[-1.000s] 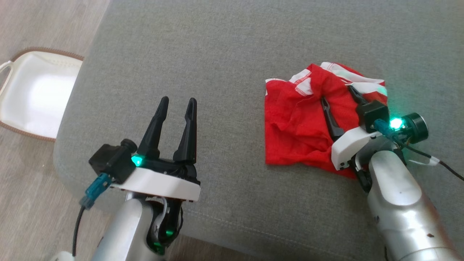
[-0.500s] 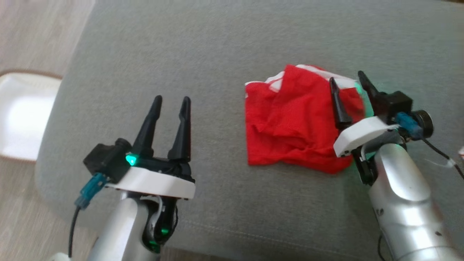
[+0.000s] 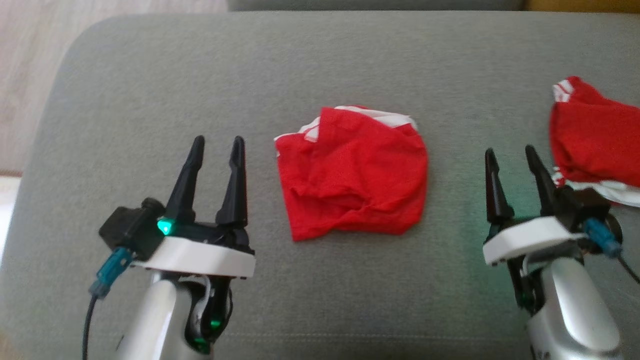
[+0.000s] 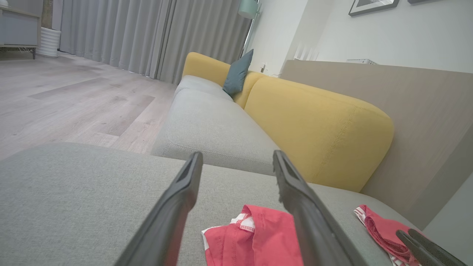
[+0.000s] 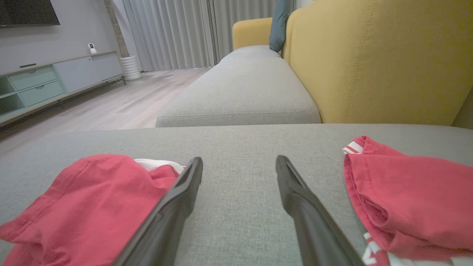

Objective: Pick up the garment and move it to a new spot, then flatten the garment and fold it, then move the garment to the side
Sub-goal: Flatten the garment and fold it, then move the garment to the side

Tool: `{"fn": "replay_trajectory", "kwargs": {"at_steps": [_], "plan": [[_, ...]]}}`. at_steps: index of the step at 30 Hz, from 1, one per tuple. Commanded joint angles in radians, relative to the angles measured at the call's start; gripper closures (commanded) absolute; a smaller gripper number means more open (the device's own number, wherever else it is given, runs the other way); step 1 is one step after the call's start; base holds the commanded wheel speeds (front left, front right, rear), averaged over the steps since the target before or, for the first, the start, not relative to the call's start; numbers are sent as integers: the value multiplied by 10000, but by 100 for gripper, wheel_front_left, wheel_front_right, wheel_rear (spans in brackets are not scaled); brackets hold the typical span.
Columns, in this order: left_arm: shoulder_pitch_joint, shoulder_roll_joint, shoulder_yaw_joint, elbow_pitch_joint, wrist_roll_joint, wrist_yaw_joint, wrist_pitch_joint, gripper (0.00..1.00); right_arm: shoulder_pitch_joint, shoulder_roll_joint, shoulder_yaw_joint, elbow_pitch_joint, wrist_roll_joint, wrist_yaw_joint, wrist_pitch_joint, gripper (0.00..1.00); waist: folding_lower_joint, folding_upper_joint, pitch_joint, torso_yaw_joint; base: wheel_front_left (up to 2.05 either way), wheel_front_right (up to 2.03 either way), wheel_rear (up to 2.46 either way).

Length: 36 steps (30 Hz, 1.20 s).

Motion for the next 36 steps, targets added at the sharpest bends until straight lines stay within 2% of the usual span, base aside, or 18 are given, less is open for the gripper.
{"fn": "replay_trajectory", "kwargs": {"at_steps": [1,11,20,27,36], "plan": [[-157,81,451,-360,129,44,-51,0,92,93,294,-561,58,65,51,0,0,0,-175,-287,0,0,0],[130,81,463,-62,204,10,-51,0,919,93,335,-1513,233,65,411,0,0,0,-269,-601,0,0,0],[-1,81,360,-79,172,-57,-51,0,940,93,328,-1818,333,65,613,0,0,0,-27,-344,0,0,0],[-98,81,135,53,140,-128,-51,0,504,93,920,-1127,973,65,1014,0,0,0,210,130,0,0,0],[-310,81,-59,87,51,-95,-51,0,-582,93,1461,444,2259,65,1740,0,0,0,629,932,0,0,0]]}}
